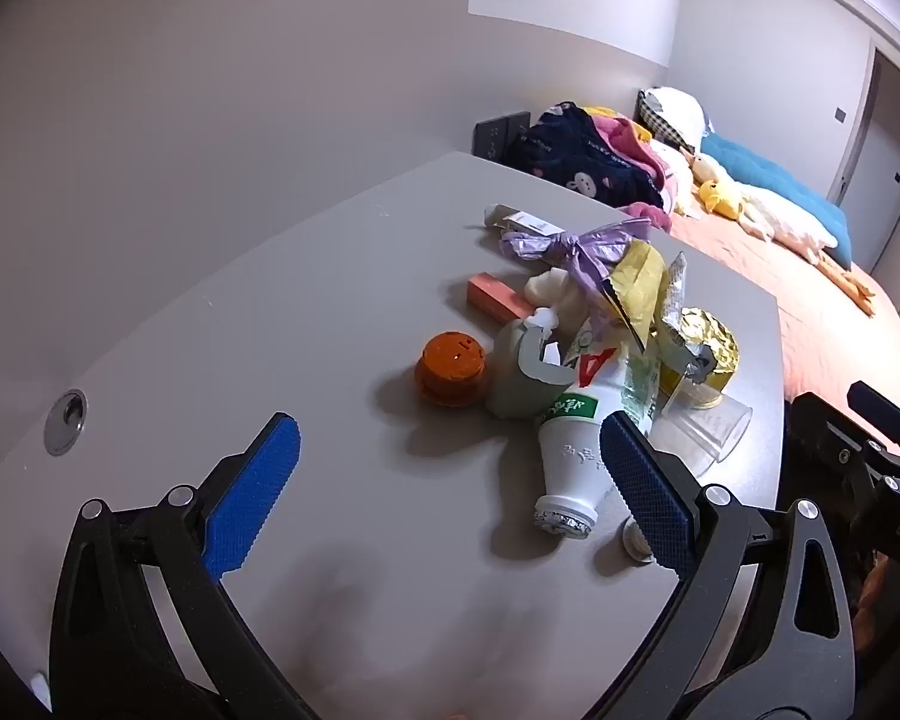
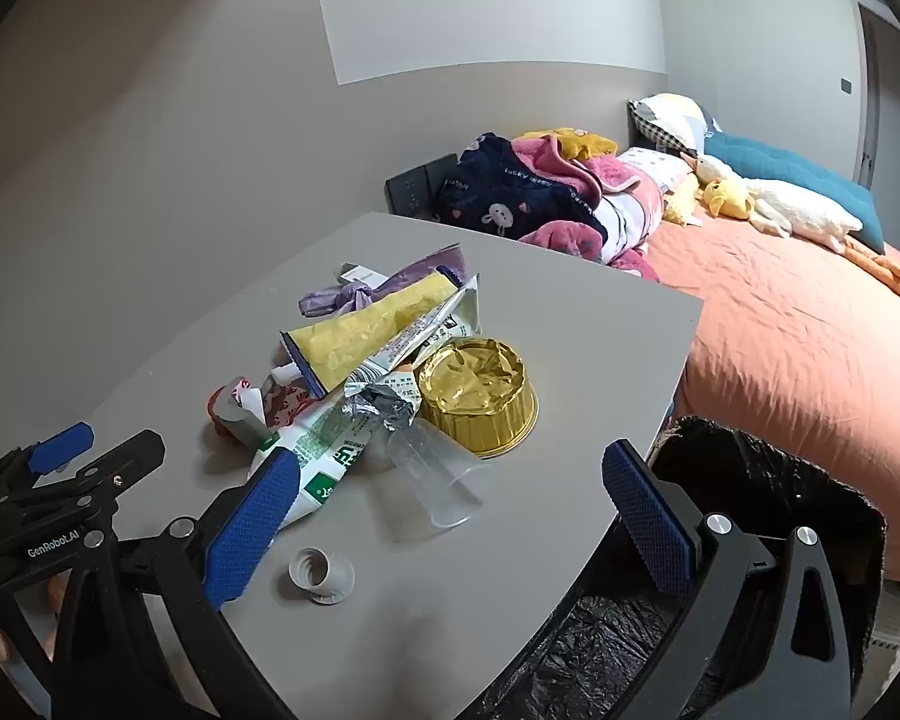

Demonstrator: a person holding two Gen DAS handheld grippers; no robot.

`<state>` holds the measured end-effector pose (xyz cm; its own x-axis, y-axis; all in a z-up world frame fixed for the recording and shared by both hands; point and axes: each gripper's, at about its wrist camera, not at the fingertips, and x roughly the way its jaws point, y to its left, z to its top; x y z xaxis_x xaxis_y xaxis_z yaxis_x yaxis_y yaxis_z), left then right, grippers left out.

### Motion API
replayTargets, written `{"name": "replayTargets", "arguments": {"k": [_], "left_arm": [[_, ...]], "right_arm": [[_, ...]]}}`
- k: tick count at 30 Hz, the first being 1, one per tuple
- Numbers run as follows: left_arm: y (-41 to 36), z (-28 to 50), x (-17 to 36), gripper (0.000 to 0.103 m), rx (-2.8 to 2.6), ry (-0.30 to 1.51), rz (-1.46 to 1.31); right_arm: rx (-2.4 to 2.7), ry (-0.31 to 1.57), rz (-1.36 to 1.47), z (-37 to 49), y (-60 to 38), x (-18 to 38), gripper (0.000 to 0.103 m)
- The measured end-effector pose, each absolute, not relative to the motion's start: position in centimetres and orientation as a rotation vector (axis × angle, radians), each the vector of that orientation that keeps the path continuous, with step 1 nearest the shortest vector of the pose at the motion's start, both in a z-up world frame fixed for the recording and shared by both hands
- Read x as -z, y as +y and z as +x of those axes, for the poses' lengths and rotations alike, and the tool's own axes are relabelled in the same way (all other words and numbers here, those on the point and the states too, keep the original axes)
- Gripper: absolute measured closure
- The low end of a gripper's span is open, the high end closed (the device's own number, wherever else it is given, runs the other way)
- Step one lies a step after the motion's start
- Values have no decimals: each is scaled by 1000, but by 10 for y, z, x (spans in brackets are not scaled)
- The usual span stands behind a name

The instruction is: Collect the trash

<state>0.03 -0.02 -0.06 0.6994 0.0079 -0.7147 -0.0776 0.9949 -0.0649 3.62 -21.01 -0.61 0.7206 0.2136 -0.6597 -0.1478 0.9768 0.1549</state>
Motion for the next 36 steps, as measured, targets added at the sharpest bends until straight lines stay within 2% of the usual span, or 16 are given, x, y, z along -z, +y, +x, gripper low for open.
{"name": "replayTargets", "arguments": {"k": [36], "left_arm": [[-4,-4,-4,6,-50,793,-71]], "right_arm": [[-205,735,91,35,-206,6,3]]}}
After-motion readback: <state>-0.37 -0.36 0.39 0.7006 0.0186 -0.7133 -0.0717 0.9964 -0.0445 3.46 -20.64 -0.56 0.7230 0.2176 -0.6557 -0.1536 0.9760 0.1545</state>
